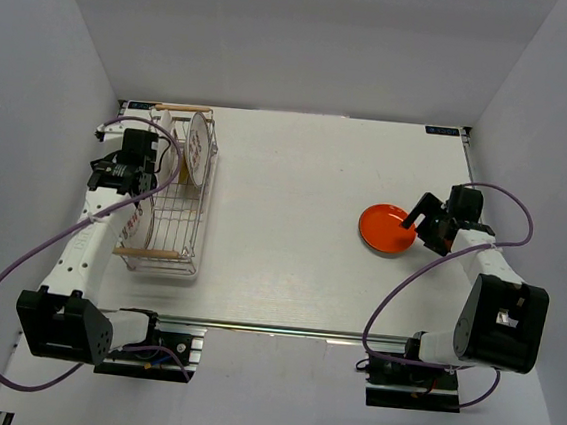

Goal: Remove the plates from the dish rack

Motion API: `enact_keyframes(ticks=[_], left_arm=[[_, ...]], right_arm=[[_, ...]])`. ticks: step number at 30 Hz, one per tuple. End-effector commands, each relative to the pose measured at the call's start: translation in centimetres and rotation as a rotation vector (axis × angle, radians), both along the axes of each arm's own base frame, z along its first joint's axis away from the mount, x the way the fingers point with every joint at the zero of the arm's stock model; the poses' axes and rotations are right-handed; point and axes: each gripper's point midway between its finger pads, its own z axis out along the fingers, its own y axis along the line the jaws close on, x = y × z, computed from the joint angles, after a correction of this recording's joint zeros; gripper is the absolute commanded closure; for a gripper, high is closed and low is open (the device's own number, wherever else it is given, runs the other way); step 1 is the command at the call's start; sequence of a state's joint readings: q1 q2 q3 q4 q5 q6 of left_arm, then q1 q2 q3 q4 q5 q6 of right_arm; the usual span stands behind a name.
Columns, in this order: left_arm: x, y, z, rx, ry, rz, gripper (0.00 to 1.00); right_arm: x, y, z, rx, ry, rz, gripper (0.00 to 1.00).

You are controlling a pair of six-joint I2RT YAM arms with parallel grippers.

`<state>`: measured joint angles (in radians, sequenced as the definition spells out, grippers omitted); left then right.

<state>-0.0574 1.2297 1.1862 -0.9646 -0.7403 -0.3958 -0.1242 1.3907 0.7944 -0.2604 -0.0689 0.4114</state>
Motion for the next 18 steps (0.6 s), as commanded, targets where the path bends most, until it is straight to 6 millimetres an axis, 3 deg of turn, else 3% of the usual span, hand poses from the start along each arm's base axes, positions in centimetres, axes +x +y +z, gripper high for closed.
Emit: enact_keyframes(ticks=[1, 12, 18], left_arm=[[-0.1, -0.2, 0.4, -0.025, -0.038, -0.011, 0.45], [-0.3, -0.9, 0.2, -0.063, -0.006, -0.035, 0.72], [-0.2, -1.4, 1.9, -0.091, -0.015, -0.062, 0.84]], right_arm=[[0.8, -0.1, 0.9, 0.002, -0.027, -0.004, 0.11], [0.6, 0.2, 2.0, 0.007, -0.050, 0.013, 0.11], [0.4, 0.4, 1.9, 0.019, -0.045, 0.017, 0.11]])
